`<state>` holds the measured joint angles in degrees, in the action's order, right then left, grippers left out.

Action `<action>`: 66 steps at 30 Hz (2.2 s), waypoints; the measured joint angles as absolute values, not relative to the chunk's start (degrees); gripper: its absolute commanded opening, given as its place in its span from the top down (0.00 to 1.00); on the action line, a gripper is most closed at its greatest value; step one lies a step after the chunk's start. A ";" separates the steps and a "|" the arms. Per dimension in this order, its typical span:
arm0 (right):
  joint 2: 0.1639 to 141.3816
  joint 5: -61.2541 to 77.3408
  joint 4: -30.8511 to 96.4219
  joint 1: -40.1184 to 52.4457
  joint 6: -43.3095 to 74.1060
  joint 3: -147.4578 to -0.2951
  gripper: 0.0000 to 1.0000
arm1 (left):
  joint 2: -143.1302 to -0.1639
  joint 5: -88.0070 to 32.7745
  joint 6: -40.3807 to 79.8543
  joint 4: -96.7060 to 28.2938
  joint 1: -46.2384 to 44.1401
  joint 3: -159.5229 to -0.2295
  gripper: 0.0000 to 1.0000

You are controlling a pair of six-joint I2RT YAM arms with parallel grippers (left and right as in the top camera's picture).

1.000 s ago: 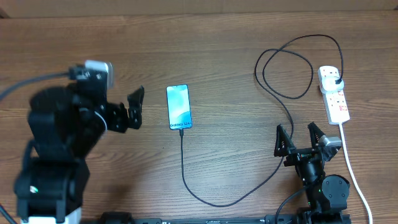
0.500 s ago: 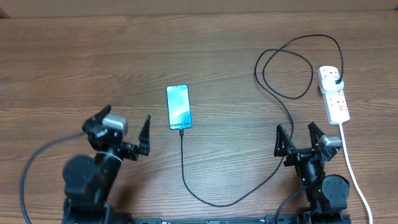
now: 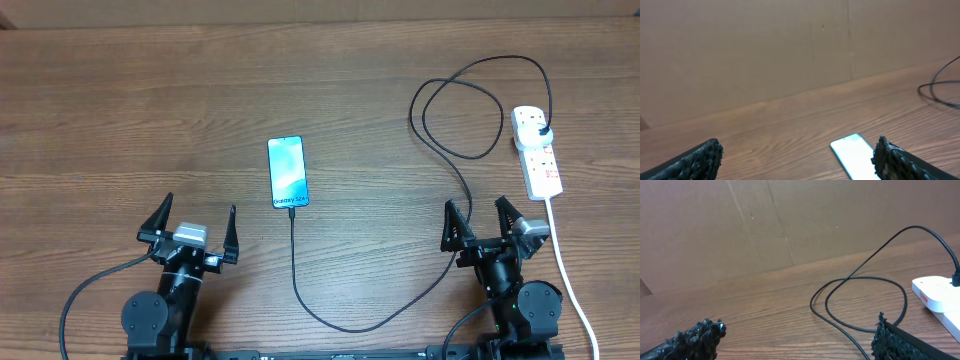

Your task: Plug charger to phone and switch on socket

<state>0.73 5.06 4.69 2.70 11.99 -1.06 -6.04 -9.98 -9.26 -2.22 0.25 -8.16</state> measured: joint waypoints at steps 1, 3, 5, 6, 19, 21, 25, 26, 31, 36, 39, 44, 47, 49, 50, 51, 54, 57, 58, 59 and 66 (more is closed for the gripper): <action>0.73 5.04 4.73 2.70 11.99 -1.06 0.00 | -5.28 -10.00 -9.80 -2.09 0.45 -7.38 0.01; 0.73 5.06 4.71 2.70 11.97 -1.06 0.00 | -3.88 -10.02 -11.31 -2.02 0.49 -6.04 0.00; 0.73 5.06 4.73 2.70 12.01 -1.06 0.00 | -2.79 -10.02 -12.53 -1.83 0.49 -4.91 0.00; 0.73 5.06 4.73 2.72 11.99 -1.06 0.00 | -2.33 -10.02 -13.04 -1.69 0.49 -4.36 0.01; 0.73 5.06 4.71 2.72 11.99 -1.06 0.00 | -0.89 -10.02 -15.46 -0.05 0.49 -0.69 0.00; 0.73 5.06 4.71 2.70 11.99 -1.06 0.00 | -0.89 -10.00 -15.46 -0.30 0.49 -0.67 0.00; 0.73 5.06 4.71 2.70 11.99 -1.06 0.00 | -0.86 -10.00 -15.46 -2.39 0.49 -0.67 0.00; 0.73 5.04 4.69 2.70 11.99 -1.06 0.00 | -0.86 -10.00 -15.46 -3.16 0.49 -0.64 0.01; 0.73 5.06 4.73 2.70 11.99 -1.06 0.00 | -0.86 -10.00 -15.46 -3.46 0.49 -0.58 0.00; 0.73 5.04 4.73 2.70 11.99 -1.06 0.00 | -0.86 -10.00 -15.42 -3.46 0.49 -0.58 0.01; 0.73 5.04 4.71 2.70 11.99 -1.06 0.00 | -0.86 -10.00 -15.44 -3.46 0.49 -0.58 0.00; 0.73 5.06 4.71 2.72 11.99 -1.06 0.00 | -0.86 -10.00 -15.44 -3.46 0.49 -0.58 0.00; 0.73 5.06 4.69 2.70 12.01 -1.06 0.00 | -0.86 -10.00 -15.42 -3.46 0.49 -0.58 0.00; 0.73 5.06 4.71 2.70 11.97 -1.06 0.00 | -0.86 -10.00 -15.42 -3.46 0.49 -0.58 0.00; 0.73 5.06 4.71 2.70 11.99 -1.06 0.00 | -0.86 -10.00 -15.42 -3.46 0.49 -0.58 0.00; 0.73 5.06 4.73 2.70 11.99 -1.06 0.00 | -0.86 -10.00 -15.42 -3.46 0.49 -0.58 0.01; 0.73 5.06 4.71 2.70 11.99 -1.06 0.00 | -0.86 -10.00 -15.42 -3.46 0.49 -0.58 0.00; 0.73 5.06 4.71 2.72 12.01 -1.06 0.00 | -0.86 -10.00 -15.42 -3.46 0.49 -0.58 0.00; 0.73 5.08 4.71 2.72 11.99 -1.06 0.00 | -0.86 -10.00 -15.44 -3.46 0.49 -0.58 0.00; 0.73 5.04 4.71 2.72 11.99 -1.06 0.00 | -0.86 -10.00 -15.44 -3.46 0.49 -0.58 0.00; 0.73 5.06 4.71 2.70 11.99 -1.06 0.00 | -0.86 -10.00 -15.42 -3.46 0.49 -0.58 0.01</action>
<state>0.73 5.06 4.71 2.70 11.99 -1.06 -0.86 -10.00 -15.42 -3.46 0.49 -0.58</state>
